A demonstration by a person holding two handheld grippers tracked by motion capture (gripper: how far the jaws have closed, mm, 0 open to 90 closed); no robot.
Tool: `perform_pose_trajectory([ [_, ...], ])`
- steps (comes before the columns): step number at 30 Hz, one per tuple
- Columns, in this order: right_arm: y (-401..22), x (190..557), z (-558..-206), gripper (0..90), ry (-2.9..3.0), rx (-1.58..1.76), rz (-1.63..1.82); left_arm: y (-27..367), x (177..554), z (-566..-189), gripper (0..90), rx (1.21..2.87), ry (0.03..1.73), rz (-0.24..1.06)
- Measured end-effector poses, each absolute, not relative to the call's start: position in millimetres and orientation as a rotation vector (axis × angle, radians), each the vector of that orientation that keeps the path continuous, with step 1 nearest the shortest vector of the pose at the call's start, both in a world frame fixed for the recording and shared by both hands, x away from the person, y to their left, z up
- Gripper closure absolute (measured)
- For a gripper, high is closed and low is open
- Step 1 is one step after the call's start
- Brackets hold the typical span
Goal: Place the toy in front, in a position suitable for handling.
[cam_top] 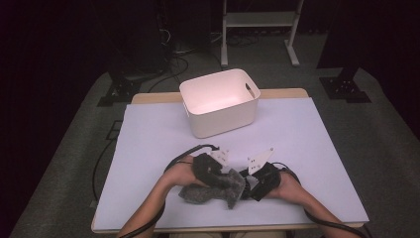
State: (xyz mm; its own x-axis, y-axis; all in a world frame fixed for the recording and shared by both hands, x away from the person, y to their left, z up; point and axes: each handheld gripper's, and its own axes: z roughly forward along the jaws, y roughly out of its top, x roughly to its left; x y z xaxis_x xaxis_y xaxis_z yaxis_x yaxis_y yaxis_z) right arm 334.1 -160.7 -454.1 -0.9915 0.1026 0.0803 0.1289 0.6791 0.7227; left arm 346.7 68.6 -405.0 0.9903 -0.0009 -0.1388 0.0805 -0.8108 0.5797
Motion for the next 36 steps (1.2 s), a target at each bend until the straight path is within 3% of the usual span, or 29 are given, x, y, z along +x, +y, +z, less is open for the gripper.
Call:
perform_pose_trajectory([
  [6,-161,336,-452,23.9,-2.847,-0.19,-1.226,110,346,-408,75.2,2.52,0.163,-0.153],
  [11,-160,336,-451,23.9,-2.85,-0.187,-1.22,118,347,-408,75.2,2.525,0.185,-0.143],
  [28,-157,335,-452,23.9,-2.855,-0.195,-1.234,25,352,-401,74.9,2.509,-0.049,-0.198],
  [36,-157,334,-453,23.9,-2.865,-0.189,-1.223,31,354,-403,74.9,2.521,-0.024,-0.21],
])
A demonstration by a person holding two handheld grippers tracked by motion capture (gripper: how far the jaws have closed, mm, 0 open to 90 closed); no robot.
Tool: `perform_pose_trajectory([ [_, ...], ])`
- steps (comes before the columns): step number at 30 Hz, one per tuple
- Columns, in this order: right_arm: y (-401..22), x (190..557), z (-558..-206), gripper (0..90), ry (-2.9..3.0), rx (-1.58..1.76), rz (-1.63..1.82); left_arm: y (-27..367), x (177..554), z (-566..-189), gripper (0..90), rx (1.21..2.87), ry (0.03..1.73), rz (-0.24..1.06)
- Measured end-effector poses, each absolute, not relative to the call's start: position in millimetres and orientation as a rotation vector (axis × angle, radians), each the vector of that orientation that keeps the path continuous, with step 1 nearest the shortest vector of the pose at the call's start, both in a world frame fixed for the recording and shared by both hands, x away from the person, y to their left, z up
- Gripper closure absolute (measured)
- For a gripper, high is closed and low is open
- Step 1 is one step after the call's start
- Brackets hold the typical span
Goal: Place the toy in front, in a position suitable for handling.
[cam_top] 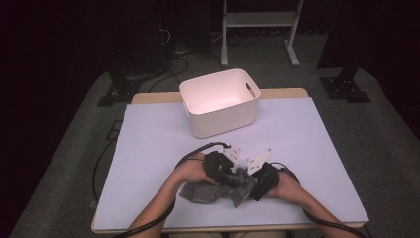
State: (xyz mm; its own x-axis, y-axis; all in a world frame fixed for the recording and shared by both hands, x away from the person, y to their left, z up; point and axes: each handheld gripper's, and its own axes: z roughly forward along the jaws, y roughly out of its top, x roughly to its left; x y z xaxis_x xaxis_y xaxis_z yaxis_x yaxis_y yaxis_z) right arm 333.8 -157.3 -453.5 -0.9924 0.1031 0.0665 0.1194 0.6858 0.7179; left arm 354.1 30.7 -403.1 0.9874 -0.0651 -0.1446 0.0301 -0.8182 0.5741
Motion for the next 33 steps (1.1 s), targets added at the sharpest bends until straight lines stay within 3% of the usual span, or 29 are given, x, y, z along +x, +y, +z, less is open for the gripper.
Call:
perform_pose_trajectory([
  [19,-158,336,-452,23.9,-2.859,-0.172,-1.234,121,372,-411,74.4,2.5,0.251,-0.147],
  [33,-156,336,-450,23.8,-2.864,-0.171,-1.24,50,374,-405,74.5,2.49,0.08,-0.186],
])
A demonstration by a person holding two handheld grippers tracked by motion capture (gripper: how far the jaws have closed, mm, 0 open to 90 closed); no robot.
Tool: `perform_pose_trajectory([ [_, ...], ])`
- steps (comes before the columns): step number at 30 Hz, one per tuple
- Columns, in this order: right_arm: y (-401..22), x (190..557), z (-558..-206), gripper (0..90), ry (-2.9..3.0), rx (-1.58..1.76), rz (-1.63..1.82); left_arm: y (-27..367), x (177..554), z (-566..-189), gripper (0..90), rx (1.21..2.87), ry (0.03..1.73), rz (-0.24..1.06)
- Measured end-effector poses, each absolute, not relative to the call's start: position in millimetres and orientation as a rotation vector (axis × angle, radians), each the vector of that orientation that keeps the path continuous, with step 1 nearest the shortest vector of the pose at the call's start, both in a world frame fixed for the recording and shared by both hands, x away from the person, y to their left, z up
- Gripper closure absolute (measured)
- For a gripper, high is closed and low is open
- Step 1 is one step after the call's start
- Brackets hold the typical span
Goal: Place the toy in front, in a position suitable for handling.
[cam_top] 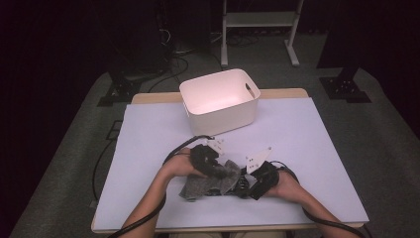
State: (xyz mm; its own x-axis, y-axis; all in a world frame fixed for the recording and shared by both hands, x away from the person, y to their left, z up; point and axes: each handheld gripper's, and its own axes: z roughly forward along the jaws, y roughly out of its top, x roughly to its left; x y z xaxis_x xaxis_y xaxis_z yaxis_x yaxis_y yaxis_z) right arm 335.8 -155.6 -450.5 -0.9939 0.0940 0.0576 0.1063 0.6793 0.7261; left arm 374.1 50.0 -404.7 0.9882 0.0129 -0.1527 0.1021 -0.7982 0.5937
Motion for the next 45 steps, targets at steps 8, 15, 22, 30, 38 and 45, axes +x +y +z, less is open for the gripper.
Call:
perform_pose_trajectory([
  [8,-156,334,-454,23.9,-2.87,-0.171,-1.226,28,366,-403,74.5,2.507,-0.021,-0.186],
  [15,-158,335,-454,24.0,-2.884,-0.133,-1.227,71,367,-405,74.4,2.508,0.096,-0.168],
  [22,-158,335,-452,24.0,-2.894,-0.117,-1.222,127,373,-410,74.4,2.496,0.255,-0.122],
  [30,-157,335,-450,23.9,-2.9,-0.108,-1.232,133,365,-416,74.5,2.478,0.249,-0.175],
  [38,-155,335,-450,23.9,-2.896,-0.111,-1.239,80,353,-402,74.4,2.475,0.058,-0.198],
  [45,-155,333,-451,23.9,-2.896,-0.128,-1.245,23,356,-402,74.4,2.501,-0.056,-0.221],
])
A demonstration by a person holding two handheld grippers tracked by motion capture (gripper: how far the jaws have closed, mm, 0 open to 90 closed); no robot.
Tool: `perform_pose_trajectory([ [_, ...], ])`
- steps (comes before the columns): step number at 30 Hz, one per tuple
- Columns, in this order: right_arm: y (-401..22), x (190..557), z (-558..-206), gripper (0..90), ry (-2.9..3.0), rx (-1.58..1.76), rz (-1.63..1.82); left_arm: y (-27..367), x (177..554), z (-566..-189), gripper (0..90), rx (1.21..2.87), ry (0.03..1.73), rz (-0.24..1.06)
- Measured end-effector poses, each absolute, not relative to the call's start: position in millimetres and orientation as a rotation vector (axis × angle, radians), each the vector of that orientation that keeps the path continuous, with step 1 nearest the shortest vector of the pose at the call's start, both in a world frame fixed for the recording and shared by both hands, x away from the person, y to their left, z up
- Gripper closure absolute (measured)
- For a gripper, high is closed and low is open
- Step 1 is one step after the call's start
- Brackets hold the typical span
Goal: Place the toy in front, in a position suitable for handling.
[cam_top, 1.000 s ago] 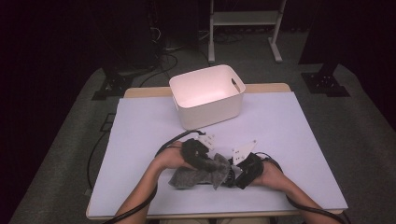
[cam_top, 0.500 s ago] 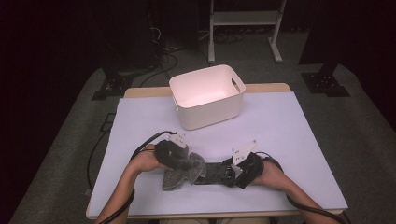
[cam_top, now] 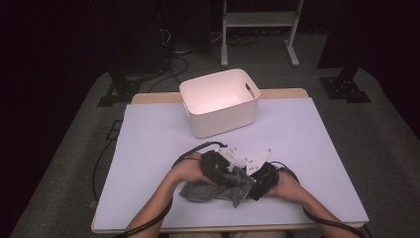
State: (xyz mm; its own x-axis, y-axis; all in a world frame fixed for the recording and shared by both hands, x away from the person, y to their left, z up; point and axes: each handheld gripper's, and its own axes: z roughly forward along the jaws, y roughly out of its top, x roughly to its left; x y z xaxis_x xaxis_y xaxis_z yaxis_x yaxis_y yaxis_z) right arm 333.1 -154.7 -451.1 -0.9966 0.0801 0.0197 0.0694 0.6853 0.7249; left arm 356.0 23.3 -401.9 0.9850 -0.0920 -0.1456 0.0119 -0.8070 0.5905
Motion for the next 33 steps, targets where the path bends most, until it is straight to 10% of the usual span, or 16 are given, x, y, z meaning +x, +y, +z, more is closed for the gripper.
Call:
perform_pose_trajectory([
  [33,-152,359,-439,16.4,3.068,0.516,1.345,88,361,-411,74.4,2.476,0.139,-0.211],
])
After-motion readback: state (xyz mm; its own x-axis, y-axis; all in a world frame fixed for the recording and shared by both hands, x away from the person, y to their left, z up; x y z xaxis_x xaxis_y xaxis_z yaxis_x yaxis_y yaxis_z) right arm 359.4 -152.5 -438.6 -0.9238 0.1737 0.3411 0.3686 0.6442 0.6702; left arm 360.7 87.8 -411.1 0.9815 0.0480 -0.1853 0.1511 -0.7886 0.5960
